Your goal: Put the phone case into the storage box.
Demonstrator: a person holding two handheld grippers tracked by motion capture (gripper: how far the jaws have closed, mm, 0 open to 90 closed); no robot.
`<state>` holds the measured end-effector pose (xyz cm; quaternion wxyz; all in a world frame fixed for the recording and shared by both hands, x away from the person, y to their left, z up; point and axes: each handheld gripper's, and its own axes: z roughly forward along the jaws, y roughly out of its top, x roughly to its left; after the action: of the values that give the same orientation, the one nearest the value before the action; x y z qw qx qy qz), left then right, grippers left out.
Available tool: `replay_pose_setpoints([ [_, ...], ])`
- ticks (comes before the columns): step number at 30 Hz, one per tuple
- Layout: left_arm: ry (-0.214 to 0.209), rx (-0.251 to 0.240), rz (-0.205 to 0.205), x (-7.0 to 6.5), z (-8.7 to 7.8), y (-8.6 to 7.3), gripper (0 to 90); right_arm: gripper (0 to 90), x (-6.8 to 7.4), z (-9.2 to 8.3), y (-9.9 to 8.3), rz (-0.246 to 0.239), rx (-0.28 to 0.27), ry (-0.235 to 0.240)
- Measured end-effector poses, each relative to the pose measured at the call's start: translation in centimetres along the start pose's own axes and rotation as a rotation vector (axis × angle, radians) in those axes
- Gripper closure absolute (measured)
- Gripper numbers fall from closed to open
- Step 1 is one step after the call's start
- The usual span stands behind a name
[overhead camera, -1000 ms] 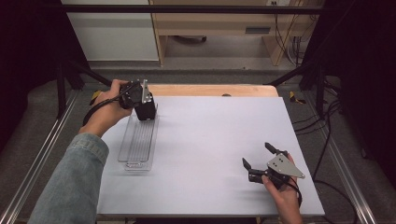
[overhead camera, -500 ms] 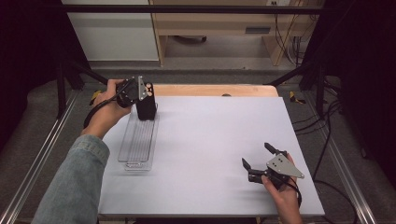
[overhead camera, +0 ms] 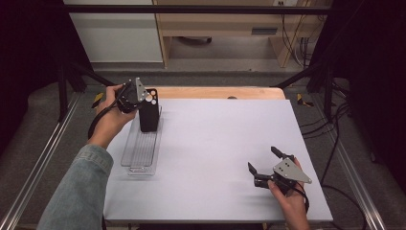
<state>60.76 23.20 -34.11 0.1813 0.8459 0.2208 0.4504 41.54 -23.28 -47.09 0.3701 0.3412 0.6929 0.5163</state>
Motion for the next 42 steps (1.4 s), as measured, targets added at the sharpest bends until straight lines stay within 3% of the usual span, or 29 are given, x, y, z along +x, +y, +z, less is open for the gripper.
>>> replay_pose_setpoints([
  [11, 0.003, 0.005, -0.036, -0.5, -0.1, 0.0, 49.0, 4.3, 0.0, 0.0, 0.0, 0.000, -0.001, -0.001],
  [16, 0.002, 0.022, -0.023, -0.7, 0.0, 0.1, 43.9, 4.3, -0.1, 0.0, 0.0, 0.000, -0.001, -0.002],
  [34, -0.022, 0.026, -0.141, -1.2, 0.3, -0.1, 28.0, 4.3, -0.1, 0.0, 0.0, 0.000, -0.001, -0.002],
  [42, -0.032, 0.025, -0.163, -1.3, 0.3, -0.2, 23.7, 4.3, 0.0, 0.0, 0.0, 0.000, -0.001, -0.003],
])
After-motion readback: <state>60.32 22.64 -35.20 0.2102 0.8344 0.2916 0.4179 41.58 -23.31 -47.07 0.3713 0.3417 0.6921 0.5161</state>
